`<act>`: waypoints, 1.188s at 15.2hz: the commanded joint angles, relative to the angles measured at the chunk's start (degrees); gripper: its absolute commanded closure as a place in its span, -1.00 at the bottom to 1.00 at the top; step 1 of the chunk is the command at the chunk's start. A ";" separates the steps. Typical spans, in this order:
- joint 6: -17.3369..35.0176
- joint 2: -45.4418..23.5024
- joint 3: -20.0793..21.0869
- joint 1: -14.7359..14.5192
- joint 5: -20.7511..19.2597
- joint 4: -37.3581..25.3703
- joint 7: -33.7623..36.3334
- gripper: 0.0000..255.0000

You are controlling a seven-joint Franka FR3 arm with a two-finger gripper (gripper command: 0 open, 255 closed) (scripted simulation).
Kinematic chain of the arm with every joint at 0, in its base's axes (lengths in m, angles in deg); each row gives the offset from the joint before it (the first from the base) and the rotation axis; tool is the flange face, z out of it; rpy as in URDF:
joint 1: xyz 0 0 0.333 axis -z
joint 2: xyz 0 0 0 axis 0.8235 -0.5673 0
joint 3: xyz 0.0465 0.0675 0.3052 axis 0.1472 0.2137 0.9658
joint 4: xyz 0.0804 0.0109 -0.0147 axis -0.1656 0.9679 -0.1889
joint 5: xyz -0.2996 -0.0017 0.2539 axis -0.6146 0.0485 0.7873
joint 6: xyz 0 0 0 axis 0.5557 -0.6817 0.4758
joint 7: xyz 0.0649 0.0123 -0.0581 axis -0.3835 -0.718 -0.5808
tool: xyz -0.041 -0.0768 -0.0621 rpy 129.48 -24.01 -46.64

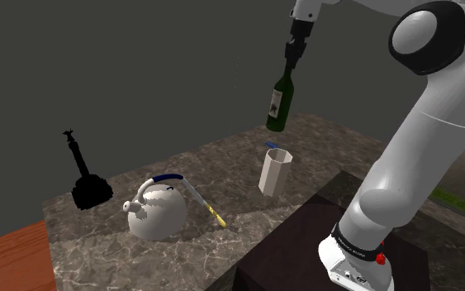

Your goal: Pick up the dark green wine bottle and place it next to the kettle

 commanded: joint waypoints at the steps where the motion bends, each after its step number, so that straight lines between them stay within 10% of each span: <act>1: -1.85 -0.77 -0.15 0.10 0.38 -2.51 -0.22 1.00; 9: -8.74 -4.39 -0.96 0.90 2.26 -12.54 -1.34 1.00; 18: -6.99 3.97 7.40 -6.40 -1.75 -3.42 13.58 1.00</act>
